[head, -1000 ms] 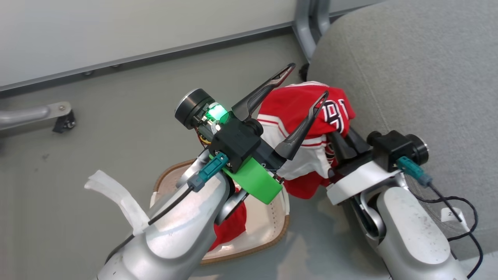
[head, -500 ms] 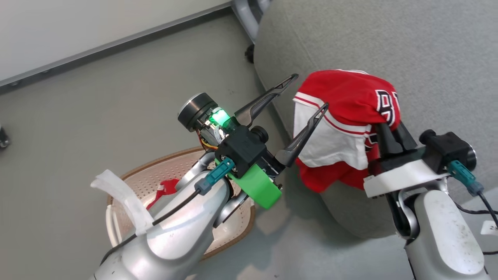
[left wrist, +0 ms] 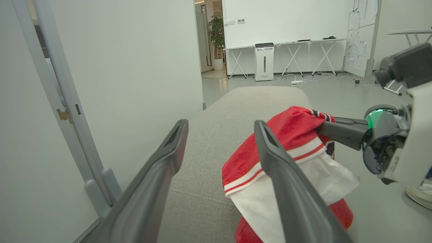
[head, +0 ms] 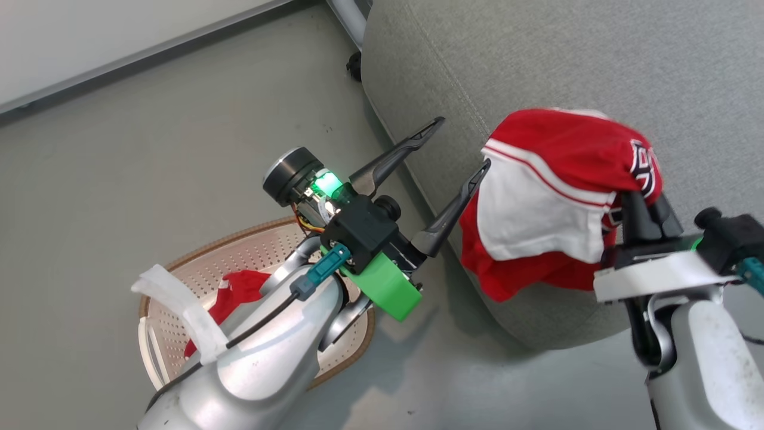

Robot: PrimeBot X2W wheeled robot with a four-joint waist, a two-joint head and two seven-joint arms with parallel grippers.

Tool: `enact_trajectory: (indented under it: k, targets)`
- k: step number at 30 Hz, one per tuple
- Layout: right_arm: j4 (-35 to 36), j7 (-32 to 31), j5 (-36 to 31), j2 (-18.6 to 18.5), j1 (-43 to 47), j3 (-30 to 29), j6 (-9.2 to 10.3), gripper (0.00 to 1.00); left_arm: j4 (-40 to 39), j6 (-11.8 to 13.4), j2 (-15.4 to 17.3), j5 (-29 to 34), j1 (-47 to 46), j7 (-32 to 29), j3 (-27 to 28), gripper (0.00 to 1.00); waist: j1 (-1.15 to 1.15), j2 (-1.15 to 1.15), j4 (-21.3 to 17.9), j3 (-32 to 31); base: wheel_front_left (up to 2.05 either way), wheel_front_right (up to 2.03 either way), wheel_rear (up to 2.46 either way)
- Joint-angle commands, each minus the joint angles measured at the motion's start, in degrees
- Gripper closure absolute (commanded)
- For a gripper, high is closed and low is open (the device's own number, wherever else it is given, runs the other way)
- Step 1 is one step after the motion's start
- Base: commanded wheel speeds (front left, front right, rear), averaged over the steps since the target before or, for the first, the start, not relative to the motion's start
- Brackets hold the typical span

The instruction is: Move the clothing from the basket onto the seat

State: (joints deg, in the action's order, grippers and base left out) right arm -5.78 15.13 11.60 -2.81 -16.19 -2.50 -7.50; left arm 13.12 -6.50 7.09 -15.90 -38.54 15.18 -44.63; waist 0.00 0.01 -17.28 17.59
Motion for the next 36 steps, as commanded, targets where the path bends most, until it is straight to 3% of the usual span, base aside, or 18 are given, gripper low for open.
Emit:
enact_trajectory:
  k: [1,12,17,28,36]
  targets:
    - [0.44,0.04,0.29,-0.14,-1.97,-0.69,0.02,1.0,-0.23,0.43,0.75,0.81,0.78,-0.05,0.49,0.0,0.0,-0.01,0.38,1.32,0.0,0.0,0.0]
    - [3.15,0.04,-5.06,-0.29,-20.62,-8.51,0.02,1.0,-2.48,0.61,3.89,2.13,-3.29,-0.25,2.34,0.0,0.0,-0.01,2.32,12.39,0.0,0.0,0.0]
    - [2.91,0.04,-6.77,-2.53,-30.53,-12.1,0.02,1.0,-3.54,0.43,5.1,2.83,-5.21,-0.59,2.52,0.0,0.0,-0.01,3.21,17.47,0.0,0.0,0.0]
    - [-5.38,0.03,-7.8,-11.11,-48.38,-19.82,0.02,1.0,-5.57,0.39,7.15,3.86,-7.98,-1.29,2.66,0.0,0.0,-0.01,5.06,25.53,0.0,0.0,0.0]
    - [-16.37,0.03,-10.06,-13.02,-49.87,-22.94,0.03,1.0,-6.16,0.6,7.97,3.99,-8.55,-1.36,2.45,0.0,0.0,-0.01,5.59,28.08,0.0,0.0,0.0]
